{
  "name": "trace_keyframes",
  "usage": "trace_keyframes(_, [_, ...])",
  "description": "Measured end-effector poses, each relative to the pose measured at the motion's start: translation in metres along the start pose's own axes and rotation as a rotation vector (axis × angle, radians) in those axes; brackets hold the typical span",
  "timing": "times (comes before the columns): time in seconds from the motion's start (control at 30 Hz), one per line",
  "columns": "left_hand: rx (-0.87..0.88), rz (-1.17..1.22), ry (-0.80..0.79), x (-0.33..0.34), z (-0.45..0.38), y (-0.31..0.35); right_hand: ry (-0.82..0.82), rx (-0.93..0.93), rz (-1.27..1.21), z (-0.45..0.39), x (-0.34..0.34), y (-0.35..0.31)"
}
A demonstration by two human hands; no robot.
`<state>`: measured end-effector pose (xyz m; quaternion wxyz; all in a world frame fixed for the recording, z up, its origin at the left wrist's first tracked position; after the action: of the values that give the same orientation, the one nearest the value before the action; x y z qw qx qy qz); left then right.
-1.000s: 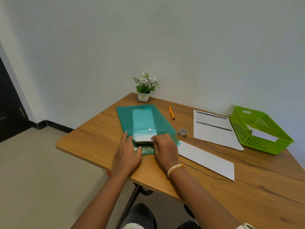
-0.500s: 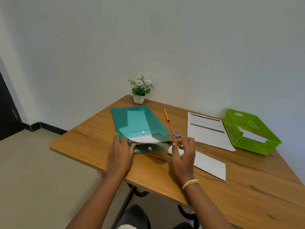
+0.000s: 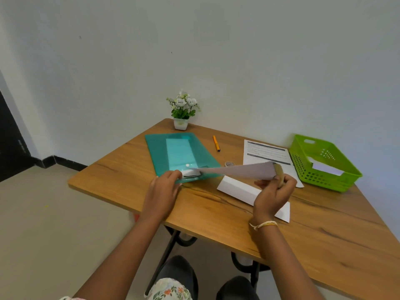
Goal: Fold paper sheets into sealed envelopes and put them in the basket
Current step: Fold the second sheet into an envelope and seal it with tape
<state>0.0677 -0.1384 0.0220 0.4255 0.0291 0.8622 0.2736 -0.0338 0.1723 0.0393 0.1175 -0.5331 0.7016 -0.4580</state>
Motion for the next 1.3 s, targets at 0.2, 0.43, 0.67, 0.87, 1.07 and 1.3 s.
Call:
trace_keyframes(0.2, [-0.051,-0.178,0.075,-0.007,0.001,-0.001,0.068,0.008,-0.132,-0.023,-0.006,-0.016])
trace_keyframes(0.43, [0.150,-0.180,-0.101,0.016,0.002,0.019,-0.214,-0.009,-0.028,0.008,0.023,-0.003])
trace_keyframes(0.67, [-0.023,-0.460,-0.340,0.052,-0.003,-0.016,-0.913,-0.142,0.321,0.076,0.065,0.011])
trace_keyframes(0.87, [-0.162,-0.572,-0.227,0.037,-0.006,-0.025,-1.168,-0.192,0.440,0.101,0.084,0.016])
trace_keyframes(1.07, [0.116,-0.172,-0.104,0.021,0.000,0.017,-1.186,-0.338,0.472,0.108,0.096,0.011])
trace_keyframes(1.3, [0.092,0.161,-0.202,0.031,0.007,0.038,-0.920,-0.273,0.347,0.089,0.093,-0.003])
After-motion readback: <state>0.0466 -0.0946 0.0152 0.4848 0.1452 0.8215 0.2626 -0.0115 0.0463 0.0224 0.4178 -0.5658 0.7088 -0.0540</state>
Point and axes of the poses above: each hand's wrist, its own z-axis away from the middle knuckle, its own x-axis out of the palm, y = z × x, the point moved 10 cm from there along -z, towards the middle knuckle, and after that the axes turned 9 degrees about -x, right-handed, at the moved point
